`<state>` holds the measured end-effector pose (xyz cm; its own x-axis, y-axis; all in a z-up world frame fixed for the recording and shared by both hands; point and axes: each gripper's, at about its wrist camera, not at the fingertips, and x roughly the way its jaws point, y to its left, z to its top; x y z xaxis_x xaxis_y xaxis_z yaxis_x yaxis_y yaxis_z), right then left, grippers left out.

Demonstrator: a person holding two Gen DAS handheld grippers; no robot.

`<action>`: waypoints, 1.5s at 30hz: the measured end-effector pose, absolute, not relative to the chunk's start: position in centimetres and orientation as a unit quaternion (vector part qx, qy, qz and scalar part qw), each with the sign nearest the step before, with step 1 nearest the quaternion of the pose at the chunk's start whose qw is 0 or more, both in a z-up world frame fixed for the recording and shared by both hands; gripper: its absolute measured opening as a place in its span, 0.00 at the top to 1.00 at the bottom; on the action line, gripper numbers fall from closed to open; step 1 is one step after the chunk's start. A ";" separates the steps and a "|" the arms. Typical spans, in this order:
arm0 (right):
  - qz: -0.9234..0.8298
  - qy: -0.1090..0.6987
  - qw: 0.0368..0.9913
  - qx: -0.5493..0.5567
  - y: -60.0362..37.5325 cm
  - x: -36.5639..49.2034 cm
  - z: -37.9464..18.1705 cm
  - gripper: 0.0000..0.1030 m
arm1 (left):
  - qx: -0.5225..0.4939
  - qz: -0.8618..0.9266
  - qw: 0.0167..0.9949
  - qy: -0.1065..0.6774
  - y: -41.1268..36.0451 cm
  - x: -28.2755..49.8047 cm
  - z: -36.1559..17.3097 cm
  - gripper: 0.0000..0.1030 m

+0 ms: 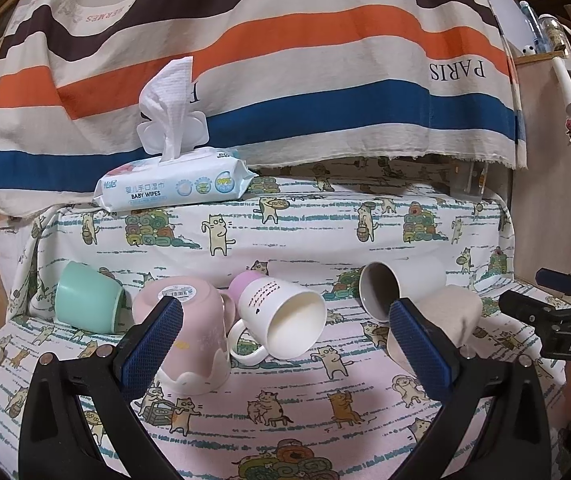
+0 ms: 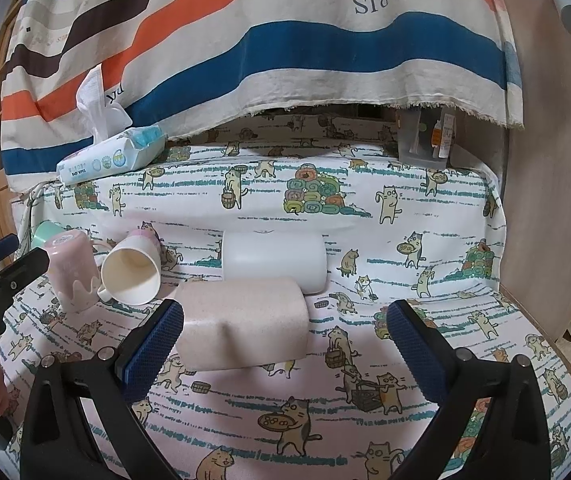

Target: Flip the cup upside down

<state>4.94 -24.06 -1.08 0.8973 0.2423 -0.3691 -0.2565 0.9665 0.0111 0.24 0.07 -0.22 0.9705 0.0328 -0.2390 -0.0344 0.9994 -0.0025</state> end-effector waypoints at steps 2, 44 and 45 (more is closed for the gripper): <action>0.128 0.186 0.974 -0.018 -24.0 5.0 -1.1 0.01 | -0.005 0.018 0.992 0.122 0.1 0.2 -0.2 0.00; 0.149 0.362 0.920 0.000 -21.2 17.7 -1.5 0.42 | 0.007 0.037 0.985 0.168 0.0 1.4 -0.7 0.00; 0.148 0.370 0.917 0.001 -21.0 18.3 -1.6 0.42 | 0.005 0.037 0.985 0.168 0.0 1.4 -0.7 0.00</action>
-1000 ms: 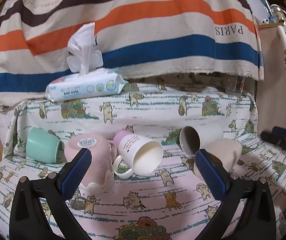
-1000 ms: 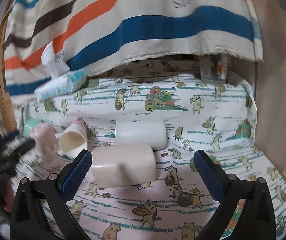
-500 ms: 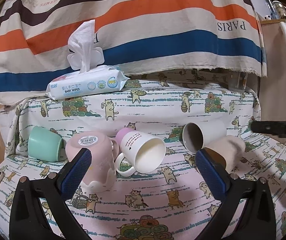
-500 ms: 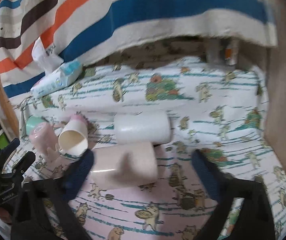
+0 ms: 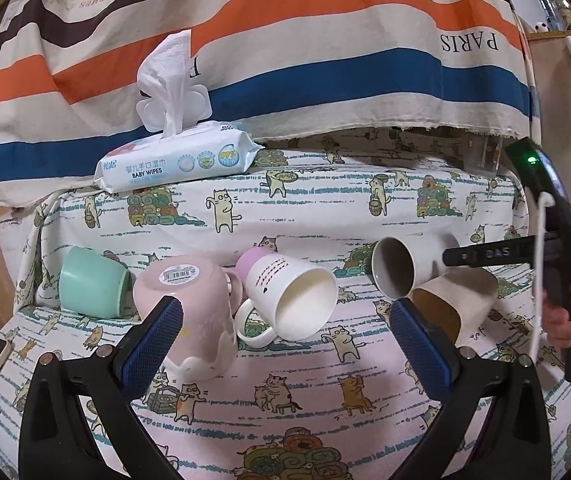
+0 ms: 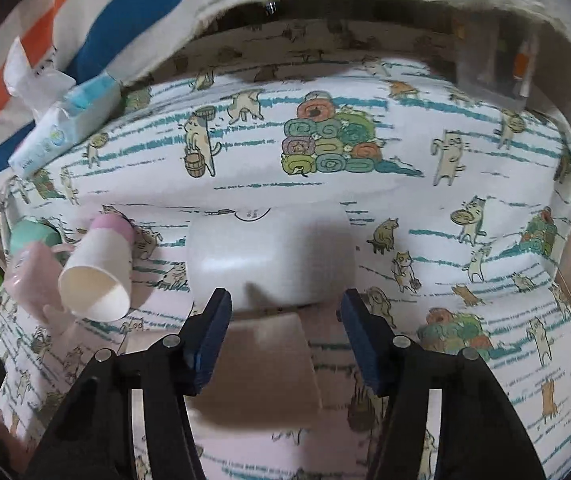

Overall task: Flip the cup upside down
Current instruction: 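Move the right gripper onto the lying beige cup and close on it, then lift the beige cup with the right gripper and start rotating it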

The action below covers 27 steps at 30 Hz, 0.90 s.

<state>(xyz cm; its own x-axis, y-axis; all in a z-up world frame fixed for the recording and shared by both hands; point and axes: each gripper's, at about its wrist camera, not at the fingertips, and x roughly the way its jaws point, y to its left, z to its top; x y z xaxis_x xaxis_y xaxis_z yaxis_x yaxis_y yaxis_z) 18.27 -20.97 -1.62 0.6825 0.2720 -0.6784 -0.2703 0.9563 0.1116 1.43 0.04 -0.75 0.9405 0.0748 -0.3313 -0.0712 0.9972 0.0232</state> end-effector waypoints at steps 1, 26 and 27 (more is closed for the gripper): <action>0.148 0.378 0.914 0.006 -20.9 18.7 -1.8 0.42 | 0.005 0.037 0.985 0.169 0.0 1.5 -0.7 0.00; 0.195 0.470 0.860 0.028 -24.5 14.9 -1.9 0.42 | 0.001 -0.140 0.965 0.221 -2.1 1.6 -1.1 0.00; 0.203 0.471 0.858 0.029 -24.7 14.6 -1.8 0.42 | -0.001 -0.137 0.965 0.222 -2.0 1.6 -1.1 0.00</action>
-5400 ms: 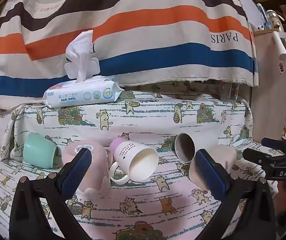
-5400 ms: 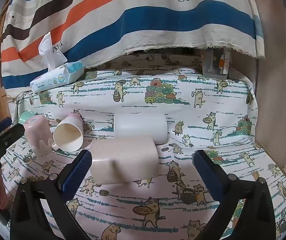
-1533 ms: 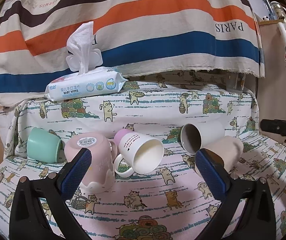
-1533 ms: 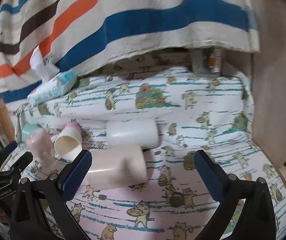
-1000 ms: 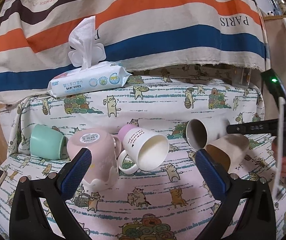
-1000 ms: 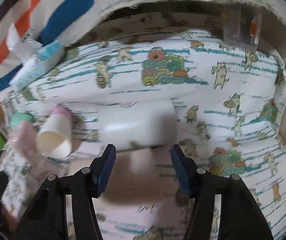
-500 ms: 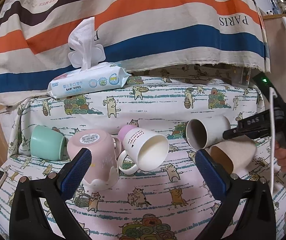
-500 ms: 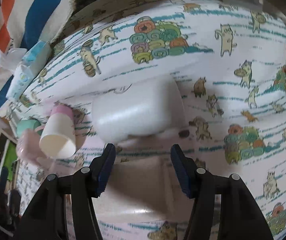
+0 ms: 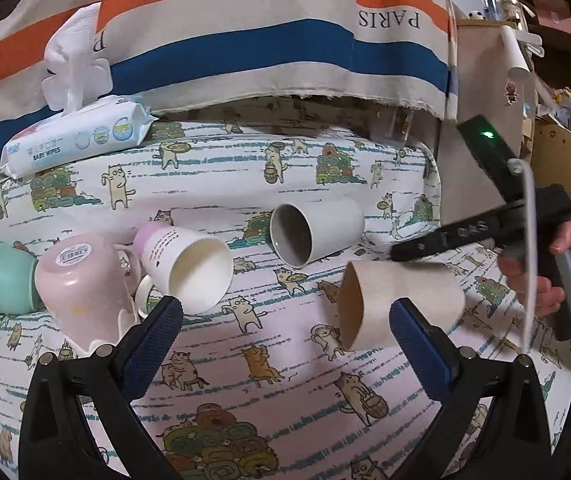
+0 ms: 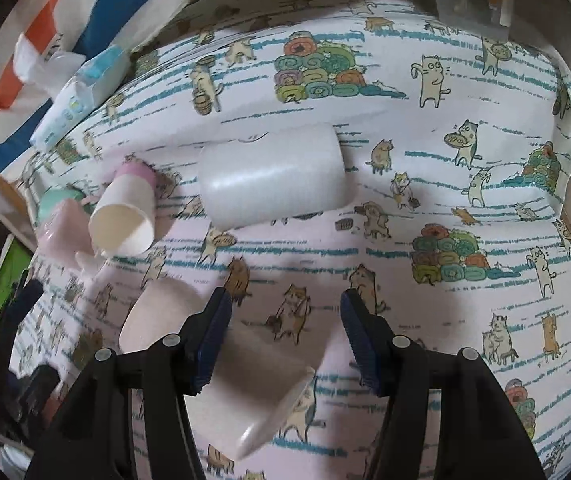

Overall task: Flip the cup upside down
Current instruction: 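Lift the beige cup with the right gripper and start rotating it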

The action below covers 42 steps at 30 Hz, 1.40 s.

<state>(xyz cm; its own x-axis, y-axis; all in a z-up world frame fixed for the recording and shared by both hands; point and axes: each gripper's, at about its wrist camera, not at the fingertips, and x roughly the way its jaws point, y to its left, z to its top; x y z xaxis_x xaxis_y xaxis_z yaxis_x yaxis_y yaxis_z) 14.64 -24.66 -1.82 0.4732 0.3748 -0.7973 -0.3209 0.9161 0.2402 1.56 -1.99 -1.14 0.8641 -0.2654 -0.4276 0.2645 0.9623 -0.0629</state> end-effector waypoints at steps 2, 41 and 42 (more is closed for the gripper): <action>0.219 0.470 0.855 0.025 -24.8 13.9 -1.7 0.42 | -0.001 -0.133 0.965 0.228 -2.0 1.7 -1.2 0.00; 0.204 0.421 0.880 -0.081 -20.9 5.7 -2.6 0.42 | 0.015 -0.108 0.917 0.383 -1.6 4.6 -4.2 0.28; 0.204 0.416 0.882 -0.082 -20.3 5.9 -2.6 0.42 | 0.014 -0.100 0.919 0.381 -1.3 4.7 -4.2 0.29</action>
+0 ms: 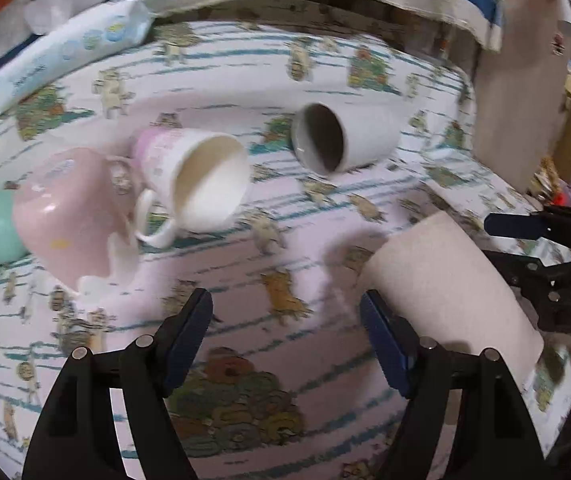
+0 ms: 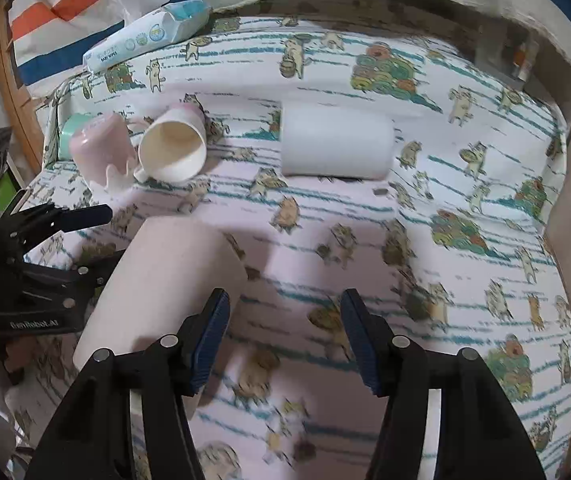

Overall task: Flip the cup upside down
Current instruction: 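Lift the beige cup with the right gripper and start rotating it, then turn the beige cup opening-down and lower it beside the white cup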

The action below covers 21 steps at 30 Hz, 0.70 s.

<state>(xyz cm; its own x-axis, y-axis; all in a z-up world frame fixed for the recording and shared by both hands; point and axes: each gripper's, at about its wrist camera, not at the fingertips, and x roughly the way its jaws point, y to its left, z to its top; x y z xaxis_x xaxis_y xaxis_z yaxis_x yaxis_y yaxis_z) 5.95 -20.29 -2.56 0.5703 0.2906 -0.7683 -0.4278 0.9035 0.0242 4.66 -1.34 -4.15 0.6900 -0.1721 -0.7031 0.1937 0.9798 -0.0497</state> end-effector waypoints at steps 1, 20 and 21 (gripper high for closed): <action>0.202 0.413 0.884 -0.084 -19.9 6.2 -2.6 0.42 | 0.009 -0.095 0.920 0.380 -1.0 4.7 -4.1 0.30; 0.143 0.230 0.962 -0.025 -18.3 2.8 1.4 0.00 | -0.032 -0.027 0.986 0.161 2.3 -0.1 0.9 0.00; 0.143 0.211 0.966 -0.034 -17.9 1.8 2.2 0.00 | -0.034 -0.017 0.989 0.144 2.5 -0.5 1.2 0.00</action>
